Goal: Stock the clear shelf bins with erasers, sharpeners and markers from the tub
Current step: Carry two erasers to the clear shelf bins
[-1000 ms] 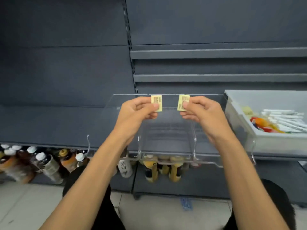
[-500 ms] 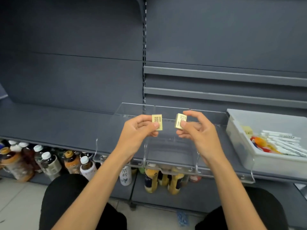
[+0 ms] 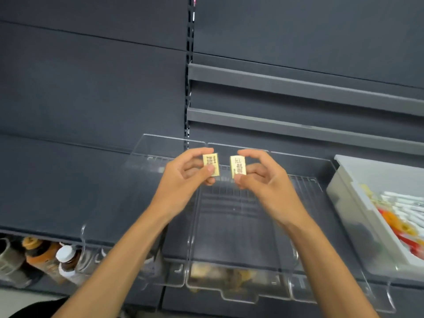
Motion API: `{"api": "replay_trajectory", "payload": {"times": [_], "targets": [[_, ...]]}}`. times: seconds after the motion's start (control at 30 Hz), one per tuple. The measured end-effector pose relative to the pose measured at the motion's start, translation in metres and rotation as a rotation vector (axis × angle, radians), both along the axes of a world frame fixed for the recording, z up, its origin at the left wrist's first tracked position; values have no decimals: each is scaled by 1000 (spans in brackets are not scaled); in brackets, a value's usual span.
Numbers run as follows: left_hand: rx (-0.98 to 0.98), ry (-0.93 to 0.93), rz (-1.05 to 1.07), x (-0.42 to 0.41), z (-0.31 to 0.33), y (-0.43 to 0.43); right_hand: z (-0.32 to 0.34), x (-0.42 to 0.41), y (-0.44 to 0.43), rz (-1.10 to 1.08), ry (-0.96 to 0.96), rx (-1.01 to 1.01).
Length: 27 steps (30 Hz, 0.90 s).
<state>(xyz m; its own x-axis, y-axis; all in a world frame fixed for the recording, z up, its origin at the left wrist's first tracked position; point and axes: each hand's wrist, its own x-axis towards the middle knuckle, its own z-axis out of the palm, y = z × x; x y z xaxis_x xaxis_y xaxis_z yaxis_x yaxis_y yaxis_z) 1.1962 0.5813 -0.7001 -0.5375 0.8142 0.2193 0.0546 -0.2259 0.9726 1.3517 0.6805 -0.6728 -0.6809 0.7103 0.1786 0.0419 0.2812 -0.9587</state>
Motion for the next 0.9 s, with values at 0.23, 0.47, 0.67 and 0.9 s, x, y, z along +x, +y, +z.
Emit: {"api": "replay_trajectory", "payload": {"times": [0.23,0.47,0.67,0.9], "targets": [[-22,-11,-94,-27,4,43,-7,-23,47,78,-70,70],[-58,-41,-71,-42,-15,62,-10,-54,85,116,-162,50],[-125,-38,1,-60,-27,65,-24,-77,117,175,-331,32],[-174,-22,-13,-70,-33,77,-61,-105,134,145,-615,320]]}}
